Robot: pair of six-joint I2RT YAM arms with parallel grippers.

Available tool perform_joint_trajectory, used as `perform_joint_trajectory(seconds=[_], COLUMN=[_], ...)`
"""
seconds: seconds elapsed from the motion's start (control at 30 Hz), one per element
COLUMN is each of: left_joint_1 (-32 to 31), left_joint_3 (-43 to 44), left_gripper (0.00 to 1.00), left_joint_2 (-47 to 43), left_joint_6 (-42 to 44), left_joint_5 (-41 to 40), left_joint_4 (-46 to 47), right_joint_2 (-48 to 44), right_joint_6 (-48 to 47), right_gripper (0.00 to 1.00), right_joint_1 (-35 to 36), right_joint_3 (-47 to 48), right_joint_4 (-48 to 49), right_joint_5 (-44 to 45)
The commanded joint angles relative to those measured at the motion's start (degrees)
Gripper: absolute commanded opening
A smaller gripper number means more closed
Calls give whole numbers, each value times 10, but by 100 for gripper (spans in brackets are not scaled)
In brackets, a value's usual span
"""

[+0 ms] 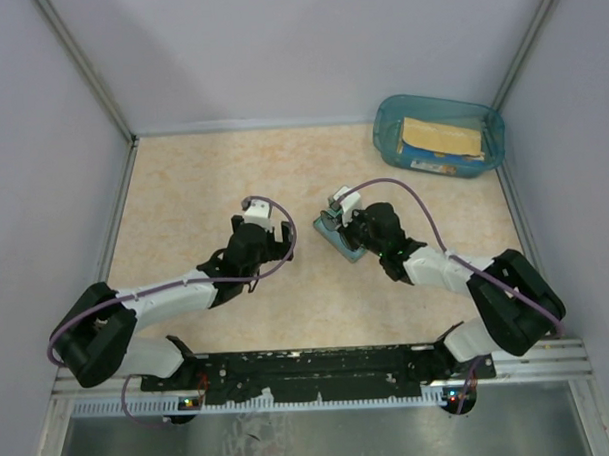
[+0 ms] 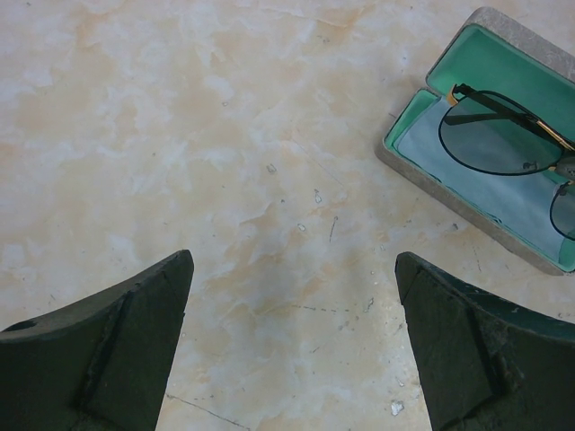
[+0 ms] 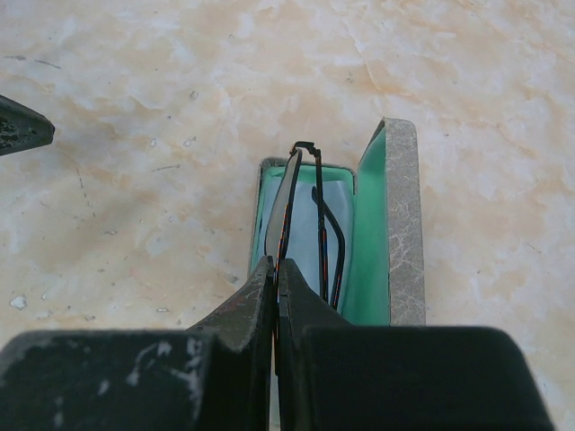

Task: Organize the sunglasses
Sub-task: Adjust the sunglasses case at the center of the board, then place the sunglasses in the sunglasses case.

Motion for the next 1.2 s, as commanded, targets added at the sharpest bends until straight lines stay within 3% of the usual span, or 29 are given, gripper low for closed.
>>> perform_joint_trajectory(seconds=[0.0, 1.17], left_joint_1=[2, 2], left_joint_3=[-1, -13], left_gripper=[100, 100], left_joint_2=[-3, -41], left_joint_6=[-1, 1], left_joint_5=[0, -13], left_joint_4=[0, -5], right_joint_2=[12, 35], right_joint_6=[-7, -10], right_gripper=[0, 0], right_joint_1=[-3, -5], right_joint_3=[16, 15], right_joint_4=[46, 48], right_joint_5=[-4, -5])
